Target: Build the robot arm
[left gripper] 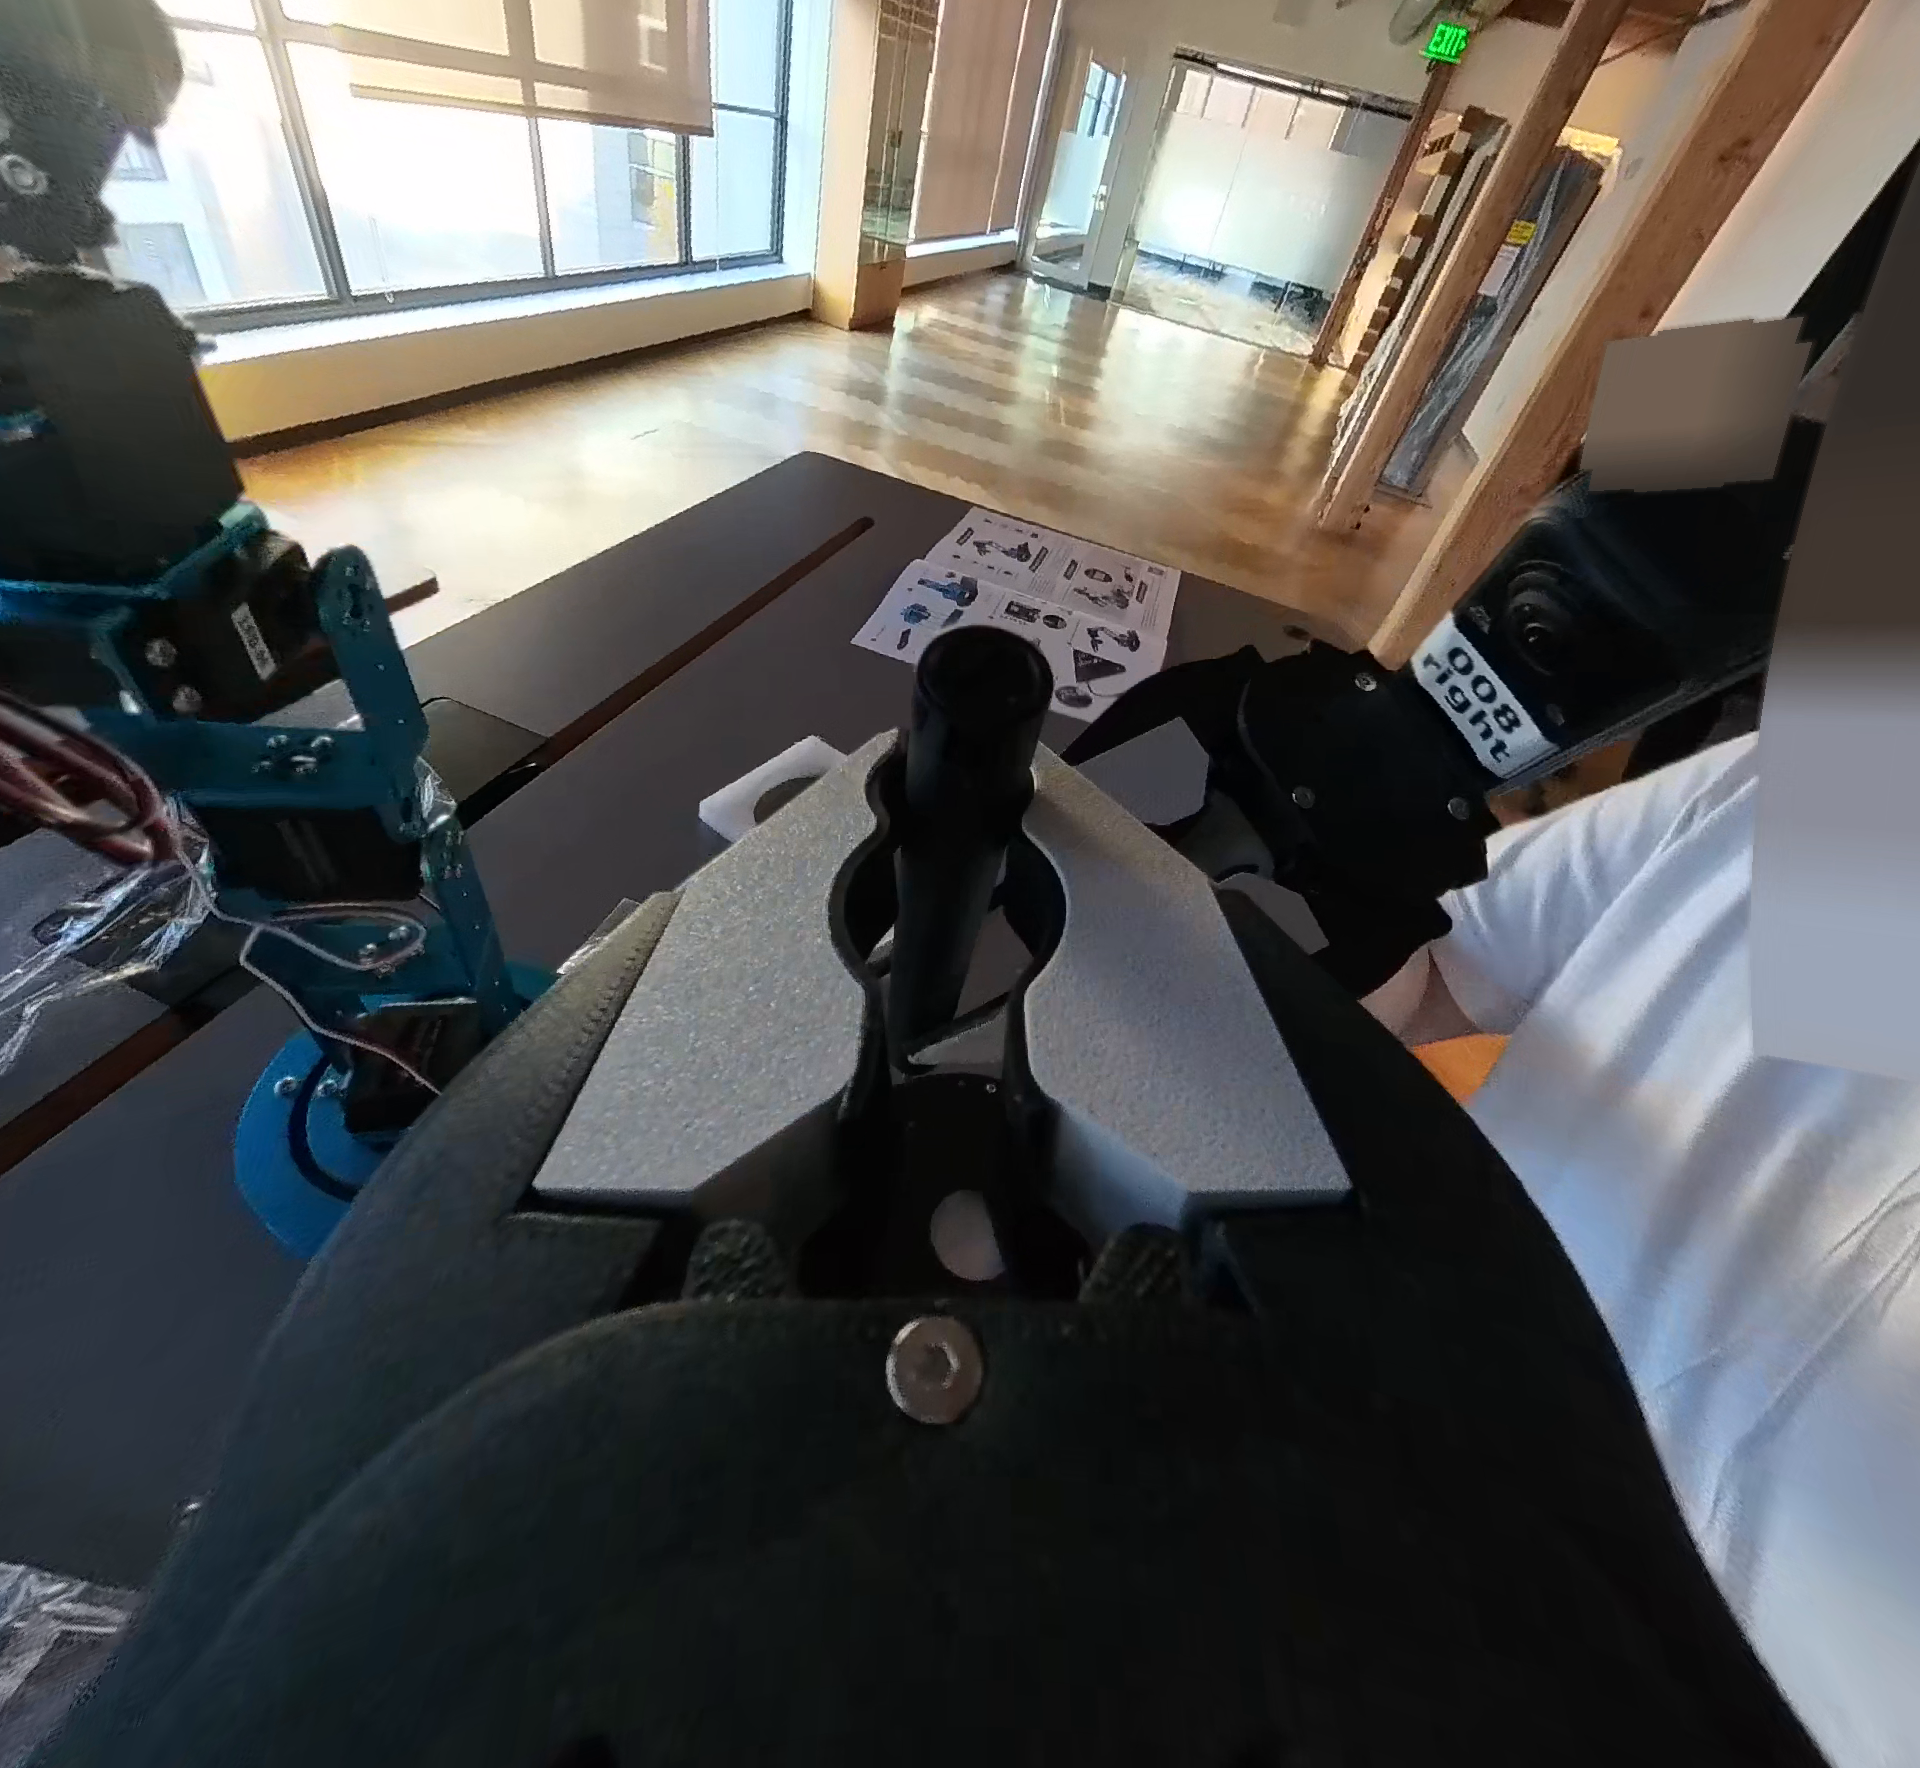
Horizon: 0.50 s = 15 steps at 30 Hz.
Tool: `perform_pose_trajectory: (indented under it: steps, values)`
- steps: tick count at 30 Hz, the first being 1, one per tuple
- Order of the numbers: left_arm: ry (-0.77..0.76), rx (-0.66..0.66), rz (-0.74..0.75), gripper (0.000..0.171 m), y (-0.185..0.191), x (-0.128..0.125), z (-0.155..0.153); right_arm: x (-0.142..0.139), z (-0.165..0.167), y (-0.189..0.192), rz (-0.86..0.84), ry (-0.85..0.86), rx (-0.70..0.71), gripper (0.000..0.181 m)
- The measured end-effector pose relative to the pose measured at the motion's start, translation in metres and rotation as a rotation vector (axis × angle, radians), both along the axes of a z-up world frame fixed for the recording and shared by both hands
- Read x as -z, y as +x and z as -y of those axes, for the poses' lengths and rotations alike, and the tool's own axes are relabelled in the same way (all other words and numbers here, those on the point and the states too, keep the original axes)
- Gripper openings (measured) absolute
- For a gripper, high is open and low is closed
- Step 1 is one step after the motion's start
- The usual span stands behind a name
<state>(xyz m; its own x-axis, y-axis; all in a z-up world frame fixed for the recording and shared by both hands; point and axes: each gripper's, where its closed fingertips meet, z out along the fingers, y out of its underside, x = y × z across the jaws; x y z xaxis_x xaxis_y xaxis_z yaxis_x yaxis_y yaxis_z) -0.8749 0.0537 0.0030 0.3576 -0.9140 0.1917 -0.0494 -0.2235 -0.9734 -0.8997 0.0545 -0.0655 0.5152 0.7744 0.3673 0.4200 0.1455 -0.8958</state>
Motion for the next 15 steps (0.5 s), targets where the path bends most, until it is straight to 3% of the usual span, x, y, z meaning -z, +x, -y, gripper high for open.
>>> perform_pose_trajectory:
  steps: [7,15]
  values:
    - [0.012,0.026,-0.075,0.012,0.009,-0.006,0.000,-0.009,-0.001,0.004,-0.019,0.039,0.035,0.015]
    - [0.014,-0.055,-0.052,0.012,0.019,-0.029,0.010,-0.034,0.011,0.018,-0.114,0.022,-0.050,0.015]
